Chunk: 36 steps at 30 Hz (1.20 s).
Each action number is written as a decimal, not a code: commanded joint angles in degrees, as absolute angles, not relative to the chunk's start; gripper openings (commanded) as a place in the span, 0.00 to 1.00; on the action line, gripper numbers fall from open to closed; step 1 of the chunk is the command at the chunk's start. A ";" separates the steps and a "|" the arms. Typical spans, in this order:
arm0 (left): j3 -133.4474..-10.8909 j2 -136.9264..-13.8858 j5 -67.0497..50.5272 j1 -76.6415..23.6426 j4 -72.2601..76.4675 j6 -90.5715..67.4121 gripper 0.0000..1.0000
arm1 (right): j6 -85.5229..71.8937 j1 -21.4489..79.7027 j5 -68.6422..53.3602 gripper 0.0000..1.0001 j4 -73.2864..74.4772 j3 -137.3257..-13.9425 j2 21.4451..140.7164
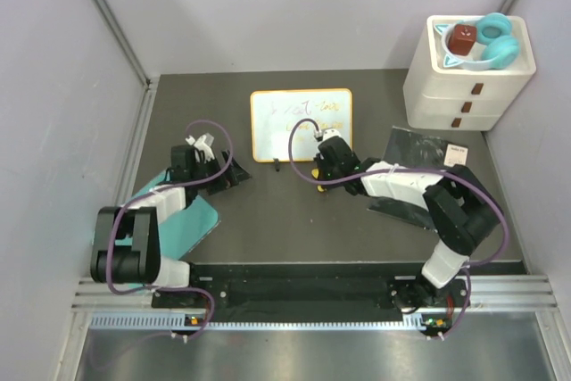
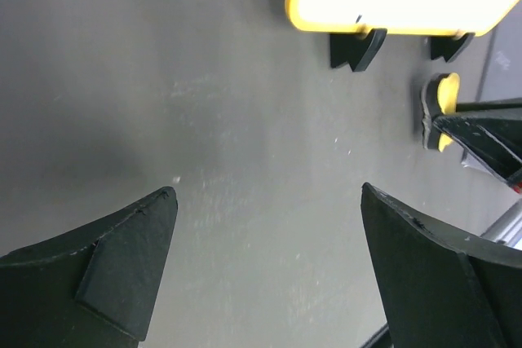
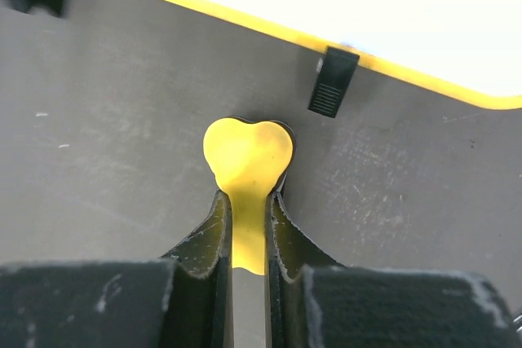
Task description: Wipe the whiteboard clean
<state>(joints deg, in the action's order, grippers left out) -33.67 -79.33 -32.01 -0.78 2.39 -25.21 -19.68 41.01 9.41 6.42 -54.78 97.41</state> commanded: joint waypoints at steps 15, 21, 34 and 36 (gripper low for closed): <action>-41.04 -114.33 -45.52 -0.44 64.12 -50.77 0.65 | -18.72 39.29 -1.49 0.00 4.93 -59.41 85.17; -45.96 -125.32 -46.40 -0.44 79.62 -59.23 0.65 | -17.93 39.11 -1.93 0.00 5.18 -60.91 87.10; -48.08 -129.46 -50.62 -1.66 85.35 -58.45 0.44 | -18.11 38.50 -1.76 0.00 4.04 -62.75 90.96; -48.16 -128.85 -51.15 -2.28 84.90 -57.31 0.43 | -18.19 38.50 -1.85 0.00 4.22 -62.75 91.23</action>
